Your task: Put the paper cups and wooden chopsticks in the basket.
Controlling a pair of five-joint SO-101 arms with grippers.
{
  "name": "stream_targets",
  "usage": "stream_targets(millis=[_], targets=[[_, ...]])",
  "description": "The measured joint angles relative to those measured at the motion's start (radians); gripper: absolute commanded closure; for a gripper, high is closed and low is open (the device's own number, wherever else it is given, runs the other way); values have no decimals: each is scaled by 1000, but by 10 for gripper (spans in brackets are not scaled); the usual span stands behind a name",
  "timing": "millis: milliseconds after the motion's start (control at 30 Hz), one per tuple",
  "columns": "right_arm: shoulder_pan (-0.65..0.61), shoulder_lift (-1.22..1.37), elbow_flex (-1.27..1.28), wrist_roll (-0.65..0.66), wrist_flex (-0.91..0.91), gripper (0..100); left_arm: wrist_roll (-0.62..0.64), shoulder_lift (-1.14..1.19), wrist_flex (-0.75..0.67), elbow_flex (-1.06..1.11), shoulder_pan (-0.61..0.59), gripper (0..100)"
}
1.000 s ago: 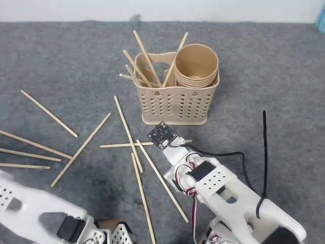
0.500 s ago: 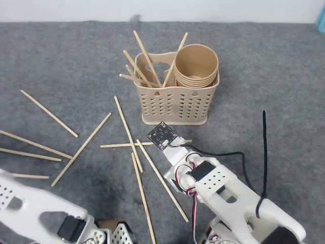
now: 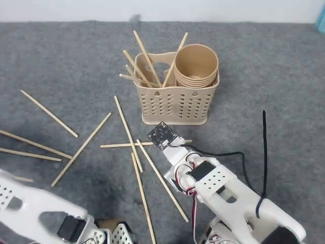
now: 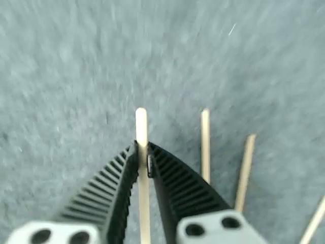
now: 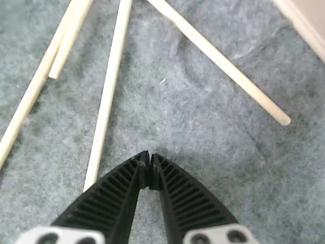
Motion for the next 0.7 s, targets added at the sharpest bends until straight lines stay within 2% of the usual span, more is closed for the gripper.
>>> stream_targets(millis=[367,533,700], targets=[[0,0,0,0,0,987,-28,-9,5,-37,-11,989],[0,0,0,0,0,987,-40,-210,5,143,18,989],[0,0,0,0,0,987,-57,-480,5,405,100,989]])
